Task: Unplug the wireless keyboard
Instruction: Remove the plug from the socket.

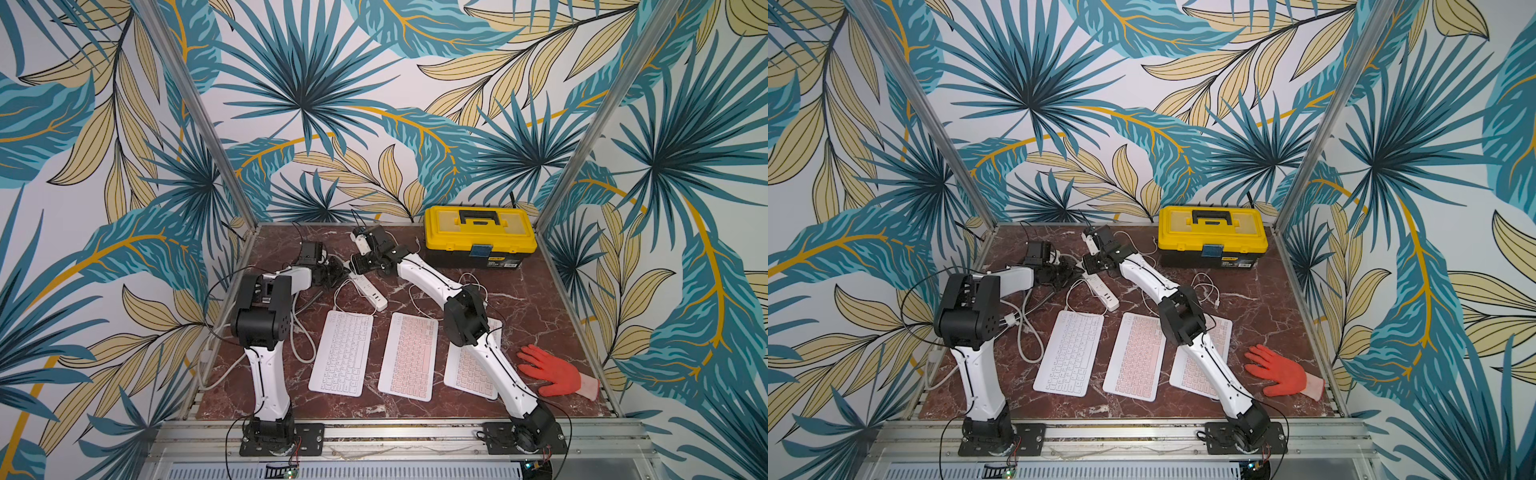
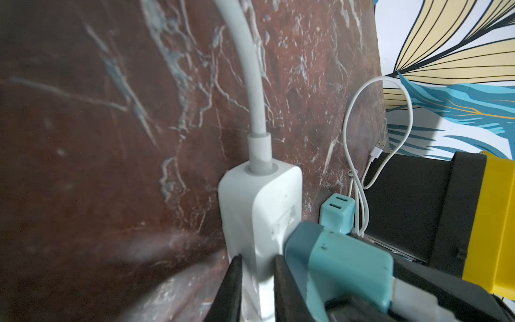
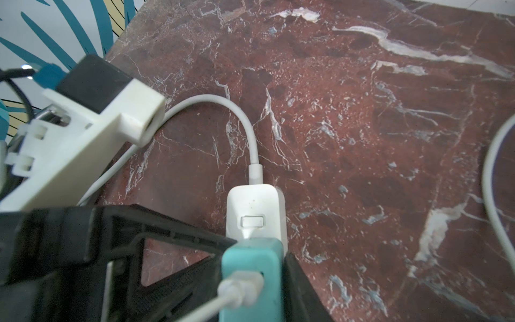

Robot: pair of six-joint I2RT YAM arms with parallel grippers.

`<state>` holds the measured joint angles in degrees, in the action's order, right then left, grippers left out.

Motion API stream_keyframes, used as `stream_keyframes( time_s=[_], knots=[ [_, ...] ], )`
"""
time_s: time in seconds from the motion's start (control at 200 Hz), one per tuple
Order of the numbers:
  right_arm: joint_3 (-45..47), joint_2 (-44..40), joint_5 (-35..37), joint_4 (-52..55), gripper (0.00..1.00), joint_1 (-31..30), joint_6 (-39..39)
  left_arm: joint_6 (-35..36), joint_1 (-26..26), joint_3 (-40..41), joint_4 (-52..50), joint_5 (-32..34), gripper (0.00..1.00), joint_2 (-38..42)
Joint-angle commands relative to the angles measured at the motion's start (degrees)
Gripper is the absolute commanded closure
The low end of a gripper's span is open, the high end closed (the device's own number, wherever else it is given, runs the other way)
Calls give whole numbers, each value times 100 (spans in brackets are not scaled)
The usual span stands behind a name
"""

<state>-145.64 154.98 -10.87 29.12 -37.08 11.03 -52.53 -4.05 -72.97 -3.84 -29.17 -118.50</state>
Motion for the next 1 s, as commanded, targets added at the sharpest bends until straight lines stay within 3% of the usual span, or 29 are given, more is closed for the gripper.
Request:
stream_keyframes(
  time_s=[0.0, 0.09, 0.31, 0.491, 0.661, 0.816, 0.996],
  knots=[
    [-39, 174, 27, 382, 70, -36, 364, 41, -82, 301, -758, 268, 80, -272],
    [135, 93, 166, 405, 82, -66, 548, 33, -85, 329, -759, 250, 80, -288],
    [295, -90, 606, 235, 91, -244, 230, 3, -148, 467, -755, 254, 81, -285],
    [1060, -770, 1181, -568, 94, -621, -1058, -29, -168, 548, -752, 271, 82, -342],
    [799, -736, 1450, -492, 97, -1019, -2152, -37, -200, 516, -758, 271, 82, -436],
    [399, -605, 1245, -286, 98, -948, -1780, -30, -258, 507, -757, 271, 82, -488],
    [168, -574, 4, -339, 99, -350, -238, -11, -276, 547, -751, 271, 83, -551]
  ],
)
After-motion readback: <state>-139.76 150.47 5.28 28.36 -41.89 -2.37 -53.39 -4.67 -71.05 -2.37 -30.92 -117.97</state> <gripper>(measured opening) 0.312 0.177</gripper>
